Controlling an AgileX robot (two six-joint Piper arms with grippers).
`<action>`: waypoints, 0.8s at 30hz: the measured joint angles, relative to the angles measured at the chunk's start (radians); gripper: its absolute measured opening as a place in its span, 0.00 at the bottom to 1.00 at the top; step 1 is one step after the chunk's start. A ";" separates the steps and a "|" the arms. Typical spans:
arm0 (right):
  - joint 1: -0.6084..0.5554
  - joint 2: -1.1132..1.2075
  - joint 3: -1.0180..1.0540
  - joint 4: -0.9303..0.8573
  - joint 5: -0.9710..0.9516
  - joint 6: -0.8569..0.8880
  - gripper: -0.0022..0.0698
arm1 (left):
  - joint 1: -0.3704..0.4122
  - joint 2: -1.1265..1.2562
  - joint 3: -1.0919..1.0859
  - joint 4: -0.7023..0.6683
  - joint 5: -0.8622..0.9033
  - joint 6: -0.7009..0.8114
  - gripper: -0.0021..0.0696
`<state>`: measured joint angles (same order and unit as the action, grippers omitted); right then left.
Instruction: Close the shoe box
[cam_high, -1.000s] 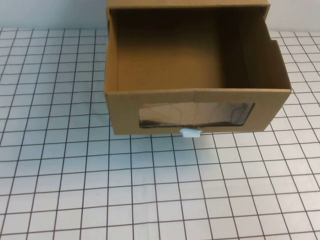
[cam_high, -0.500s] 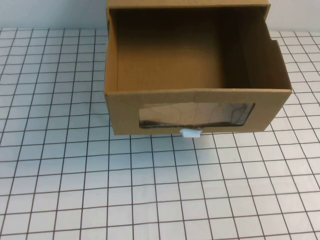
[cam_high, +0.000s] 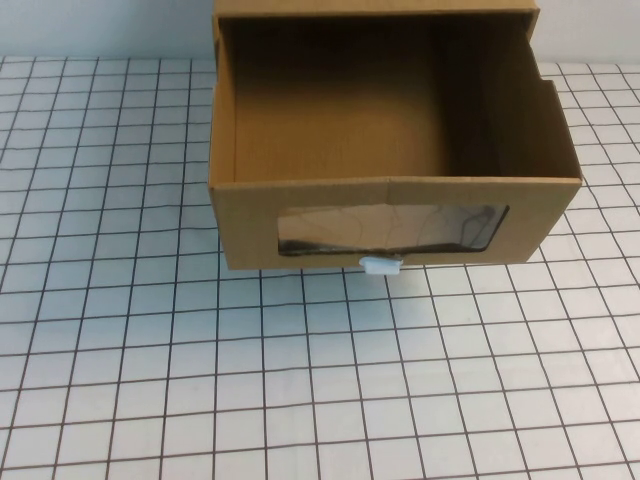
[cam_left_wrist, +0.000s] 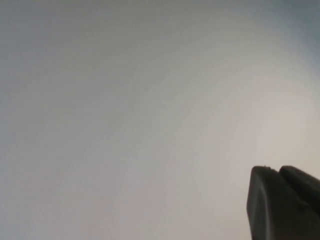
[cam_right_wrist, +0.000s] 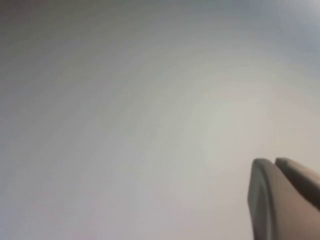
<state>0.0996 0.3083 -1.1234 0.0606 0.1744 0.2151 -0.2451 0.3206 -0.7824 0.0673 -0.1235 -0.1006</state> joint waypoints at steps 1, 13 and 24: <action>0.000 0.043 -0.045 0.000 0.085 0.000 0.01 | 0.000 0.043 -0.042 0.000 0.080 -0.005 0.02; 0.000 0.383 -0.143 0.001 0.570 -0.074 0.01 | 0.000 0.412 -0.209 -0.013 0.413 -0.006 0.02; 0.193 0.607 -0.089 0.581 0.630 -0.786 0.01 | 0.000 0.742 -0.456 -0.444 0.625 0.487 0.02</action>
<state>0.2927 0.9149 -1.2123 0.6414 0.8046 -0.5708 -0.2451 1.0626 -1.2380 -0.3762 0.5013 0.3867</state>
